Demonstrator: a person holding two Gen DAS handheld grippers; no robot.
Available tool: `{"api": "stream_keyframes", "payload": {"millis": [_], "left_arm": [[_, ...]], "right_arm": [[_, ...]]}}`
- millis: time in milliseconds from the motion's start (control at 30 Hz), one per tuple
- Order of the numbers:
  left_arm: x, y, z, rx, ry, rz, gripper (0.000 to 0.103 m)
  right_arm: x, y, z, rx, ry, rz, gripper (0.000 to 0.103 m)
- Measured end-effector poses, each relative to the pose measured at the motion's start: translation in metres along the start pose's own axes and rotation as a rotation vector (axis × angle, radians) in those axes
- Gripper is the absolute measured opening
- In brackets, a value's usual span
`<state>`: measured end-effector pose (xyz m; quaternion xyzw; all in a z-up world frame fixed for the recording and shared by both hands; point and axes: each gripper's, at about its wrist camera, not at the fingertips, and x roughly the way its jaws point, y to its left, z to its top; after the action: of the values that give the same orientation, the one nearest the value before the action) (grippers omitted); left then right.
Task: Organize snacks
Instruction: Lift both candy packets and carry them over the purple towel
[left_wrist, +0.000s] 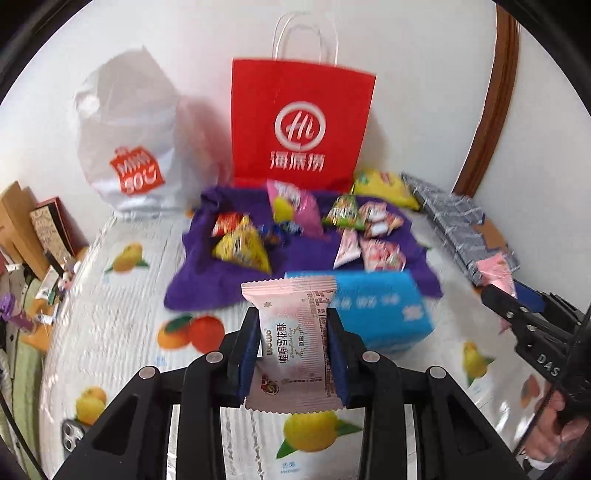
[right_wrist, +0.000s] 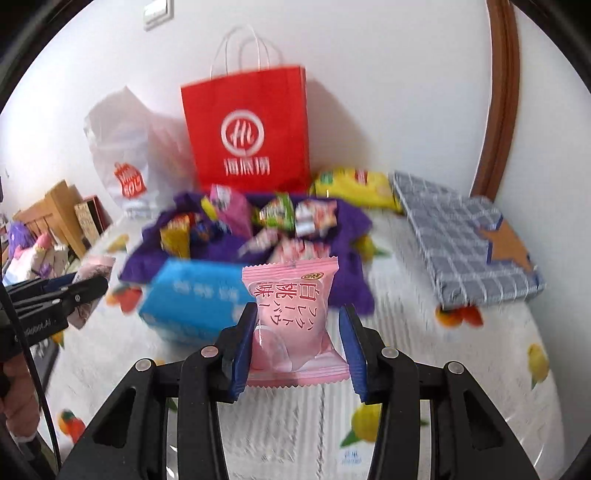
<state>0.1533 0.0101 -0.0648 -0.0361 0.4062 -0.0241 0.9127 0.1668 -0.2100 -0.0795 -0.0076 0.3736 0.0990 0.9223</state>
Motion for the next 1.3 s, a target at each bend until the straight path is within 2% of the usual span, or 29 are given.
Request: {"api": "stream_keyframes", "payload": {"millis": [100, 400, 767, 1000, 1167, 1300], "left_arm": [[-0.008, -0.003, 0.021, 0.011, -0.017, 0.024, 0.033], [-0.009, 0.009, 0.077, -0.021, -0.052, 0.024, 0.032], [0.032, 0.014, 0.136, -0.039, -0.03, 0.024, 0.033], [0.055, 0.018, 0.155, -0.027, -0.042, 0.032, 0.033], [0.093, 0.03, 0.152, -0.055, 0.041, 0.048, 0.033], [0.103, 0.039, 0.152, -0.075, 0.052, 0.055, 0.033]], "right_arm": [[-0.002, 0.007, 0.025, -0.005, -0.025, -0.001, 0.044], [0.015, 0.013, 0.087, 0.012, -0.048, 0.018, 0.044], [0.058, 0.012, 0.148, 0.016, -0.06, 0.036, 0.044], [0.086, 0.002, 0.151, 0.039, -0.042, 0.058, 0.045], [0.117, -0.006, 0.149, 0.053, 0.04, 0.041, 0.044], [0.133, -0.007, 0.144, 0.026, 0.085, 0.046, 0.044]]}}
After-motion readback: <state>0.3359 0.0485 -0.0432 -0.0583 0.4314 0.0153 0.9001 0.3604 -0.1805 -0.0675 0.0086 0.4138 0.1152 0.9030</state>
